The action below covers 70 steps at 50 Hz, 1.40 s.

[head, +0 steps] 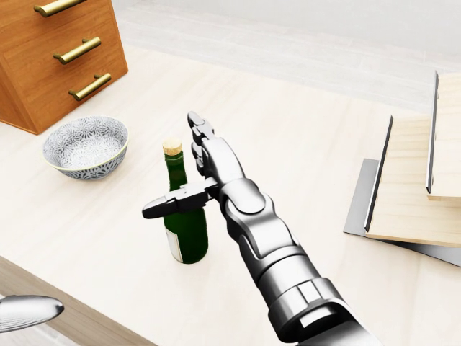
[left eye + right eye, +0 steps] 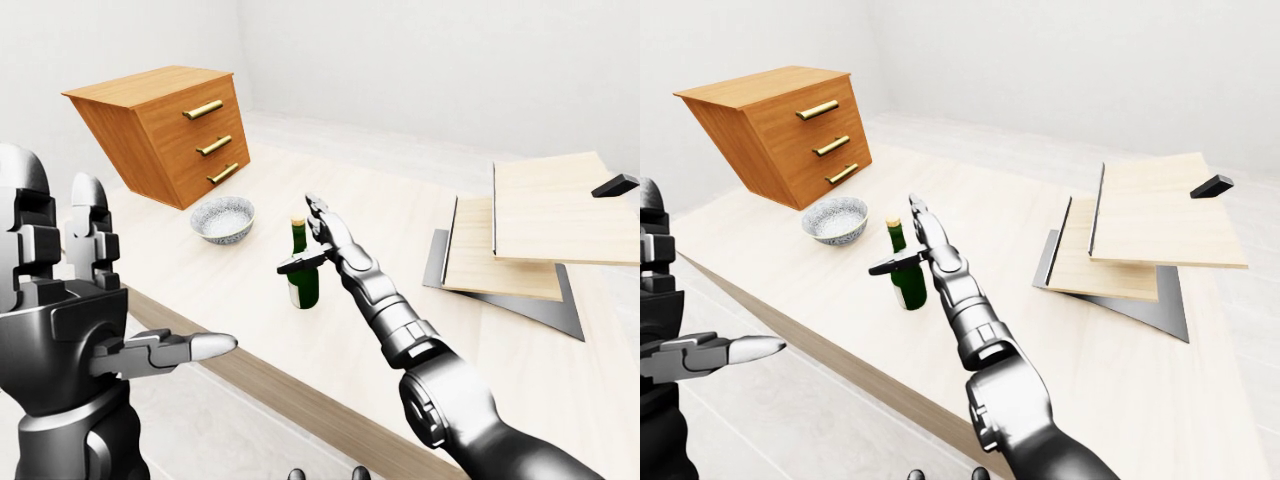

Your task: Put the wine bottle on the wine rack.

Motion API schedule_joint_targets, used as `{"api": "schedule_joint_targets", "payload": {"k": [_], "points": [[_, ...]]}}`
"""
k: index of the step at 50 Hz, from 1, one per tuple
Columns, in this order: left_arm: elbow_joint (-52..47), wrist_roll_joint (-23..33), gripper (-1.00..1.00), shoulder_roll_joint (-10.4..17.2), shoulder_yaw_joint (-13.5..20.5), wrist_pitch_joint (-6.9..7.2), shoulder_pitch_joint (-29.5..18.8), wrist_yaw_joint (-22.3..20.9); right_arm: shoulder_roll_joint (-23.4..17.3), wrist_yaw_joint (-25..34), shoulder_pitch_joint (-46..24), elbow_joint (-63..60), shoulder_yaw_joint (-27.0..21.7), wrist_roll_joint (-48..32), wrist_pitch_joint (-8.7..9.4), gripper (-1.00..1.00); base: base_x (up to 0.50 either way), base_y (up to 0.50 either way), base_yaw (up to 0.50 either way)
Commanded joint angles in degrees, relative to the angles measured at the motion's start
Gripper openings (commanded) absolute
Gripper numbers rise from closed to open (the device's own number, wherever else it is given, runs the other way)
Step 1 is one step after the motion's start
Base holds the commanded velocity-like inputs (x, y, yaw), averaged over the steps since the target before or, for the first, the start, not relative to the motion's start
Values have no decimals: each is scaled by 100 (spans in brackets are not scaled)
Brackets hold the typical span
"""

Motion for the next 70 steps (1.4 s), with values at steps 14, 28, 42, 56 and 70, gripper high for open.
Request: {"api": "schedule_joint_targets", "payload": {"k": [14,28,42,56,70], "points": [[158,29,100,-16,-52,0,23,0,33,51,10,-7,19,-28,-65,-84,0,0,0],[324,32,100,-18,-44,0,50,-36,55,49,13,53,12,-32,-133,-100,0,0,0],[376,43,100,-48,-73,0,116,-61,15,78,138,-382,5,80,78,-100,0,0,0],[257,85,100,-60,-157,0,125,-32,-101,15,303,-1286,11,206,330,-100,0,0,0],[343,117,100,-59,-215,0,88,-13,-380,-131,314,-2325,-69,452,330,-100,0,0,0]]}}
